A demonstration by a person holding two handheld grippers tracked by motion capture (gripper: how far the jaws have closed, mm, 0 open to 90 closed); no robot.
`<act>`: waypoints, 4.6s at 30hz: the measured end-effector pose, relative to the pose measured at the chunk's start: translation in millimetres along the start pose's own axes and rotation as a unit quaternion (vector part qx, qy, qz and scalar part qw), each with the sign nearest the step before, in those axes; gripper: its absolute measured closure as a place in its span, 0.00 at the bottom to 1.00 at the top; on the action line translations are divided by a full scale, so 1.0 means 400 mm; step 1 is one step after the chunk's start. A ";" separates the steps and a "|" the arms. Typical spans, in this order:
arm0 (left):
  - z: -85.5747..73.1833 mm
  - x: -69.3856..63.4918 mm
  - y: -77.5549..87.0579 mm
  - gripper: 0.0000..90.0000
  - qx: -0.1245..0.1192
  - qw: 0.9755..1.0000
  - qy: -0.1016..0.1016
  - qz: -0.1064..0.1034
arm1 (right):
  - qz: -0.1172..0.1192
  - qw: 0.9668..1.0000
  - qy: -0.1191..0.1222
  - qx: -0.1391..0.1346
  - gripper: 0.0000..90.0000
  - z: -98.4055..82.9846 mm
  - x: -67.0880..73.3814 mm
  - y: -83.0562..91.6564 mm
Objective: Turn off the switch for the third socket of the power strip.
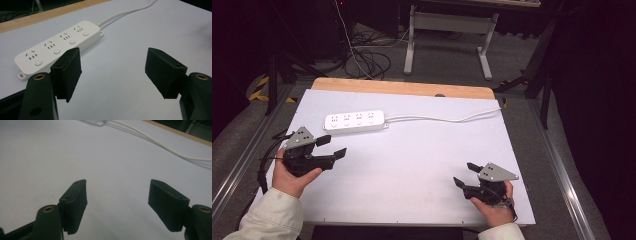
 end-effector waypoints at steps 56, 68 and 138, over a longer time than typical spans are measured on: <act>0.103 0.163 -0.200 0.69 0.040 0.995 0.030 0.089 | 0.002 1.000 0.003 -0.008 0.35 0.003 0.001 0.005; 0.085 0.204 -0.230 0.83 0.045 0.992 0.047 0.104 | 0.004 1.000 0.006 -0.009 0.35 0.003 0.002 0.004; -0.007 0.261 -0.322 1.00 0.118 0.984 0.033 0.126 | 0.014 1.000 0.009 -0.004 0.35 -0.003 0.007 -0.001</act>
Point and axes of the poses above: each handheld gripper's, and its own axes: y roughly backward along the jaws, z roughly out of its top, x roughly to its left, the point moved 10 cm from there along -y, roughly forward along the jaws, and after that the axes turned 3 degrees about y, right-handed, at the moved point
